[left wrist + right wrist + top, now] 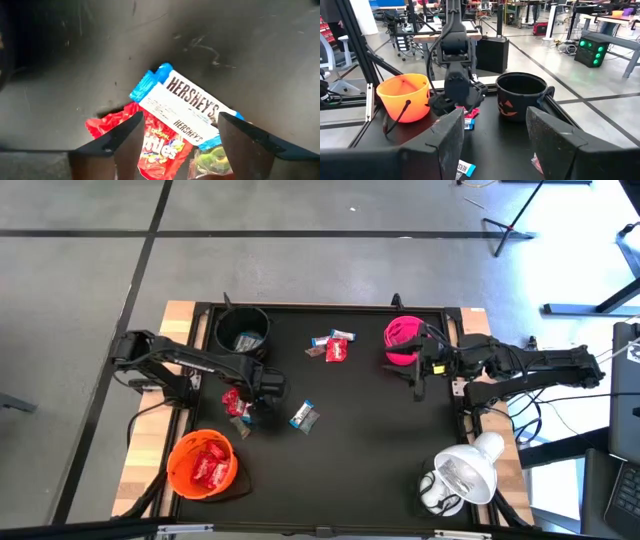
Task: Sort candy
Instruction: Put the white chocolate bar into the black bucket
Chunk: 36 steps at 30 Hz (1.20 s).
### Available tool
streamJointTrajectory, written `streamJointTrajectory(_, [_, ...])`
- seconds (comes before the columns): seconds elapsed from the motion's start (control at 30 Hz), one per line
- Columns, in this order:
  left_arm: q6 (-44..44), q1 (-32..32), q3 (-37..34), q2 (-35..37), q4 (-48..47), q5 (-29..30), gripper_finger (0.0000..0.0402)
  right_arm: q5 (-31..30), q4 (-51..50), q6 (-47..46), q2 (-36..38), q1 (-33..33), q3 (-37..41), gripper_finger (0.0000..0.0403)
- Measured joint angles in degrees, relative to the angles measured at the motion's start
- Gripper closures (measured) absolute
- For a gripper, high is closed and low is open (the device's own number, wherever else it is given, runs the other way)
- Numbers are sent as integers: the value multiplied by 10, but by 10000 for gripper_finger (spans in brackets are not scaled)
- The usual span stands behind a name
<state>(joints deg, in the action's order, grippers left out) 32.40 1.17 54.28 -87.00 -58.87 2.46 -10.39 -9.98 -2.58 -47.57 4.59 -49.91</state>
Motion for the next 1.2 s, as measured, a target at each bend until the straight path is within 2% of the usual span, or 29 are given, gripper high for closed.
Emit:
streamJointTrajectory(0.4, [69,-2,0,-63,1,23,151,-6,4,-6,0,4,0,190])
streamJointTrajectory(0.57, [80,4,0,-96,2,30,167,-3,20,-21,0,9,0,190])
streamJointTrajectory(0.83, [80,4,1,-102,8,25,241,-1,29,-15,0,12,0,190])
streamJointTrajectory(1.2, [51,5,11,-97,14,10,389,-1,30,-14,0,11,0,190])
